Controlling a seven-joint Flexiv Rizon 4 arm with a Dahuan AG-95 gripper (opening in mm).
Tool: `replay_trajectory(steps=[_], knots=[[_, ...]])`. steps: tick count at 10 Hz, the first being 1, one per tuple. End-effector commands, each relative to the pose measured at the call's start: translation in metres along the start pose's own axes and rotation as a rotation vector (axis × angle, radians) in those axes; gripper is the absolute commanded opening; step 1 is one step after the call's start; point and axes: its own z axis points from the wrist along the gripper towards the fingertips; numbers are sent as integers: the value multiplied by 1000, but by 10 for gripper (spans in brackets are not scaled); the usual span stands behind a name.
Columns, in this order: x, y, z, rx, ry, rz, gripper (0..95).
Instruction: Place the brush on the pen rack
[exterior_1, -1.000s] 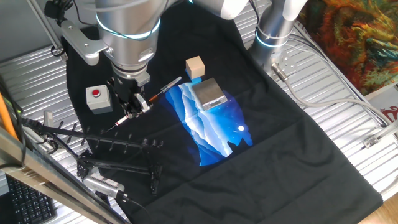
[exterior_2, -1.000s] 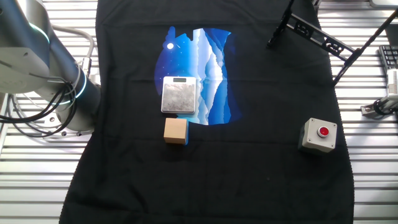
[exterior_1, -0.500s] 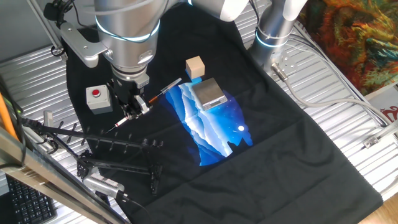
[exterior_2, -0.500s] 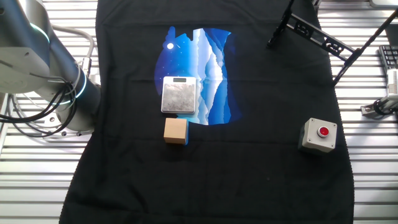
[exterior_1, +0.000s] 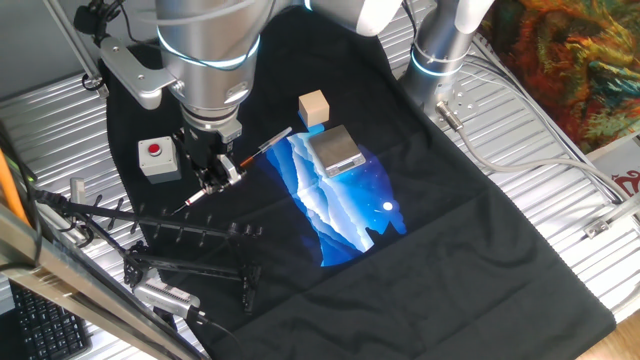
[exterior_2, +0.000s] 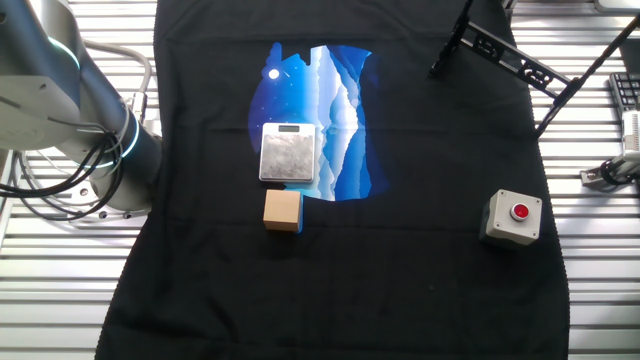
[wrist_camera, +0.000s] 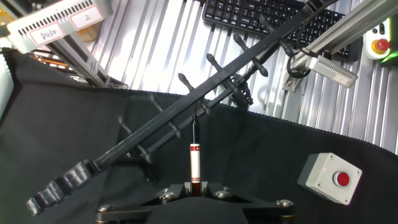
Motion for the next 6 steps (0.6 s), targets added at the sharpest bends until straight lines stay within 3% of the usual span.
replay_trajectory(steps=[1, 6], knots=[[-1, 0, 1, 2, 0, 3, 0], [2, 3, 10, 4, -1, 0, 0]])
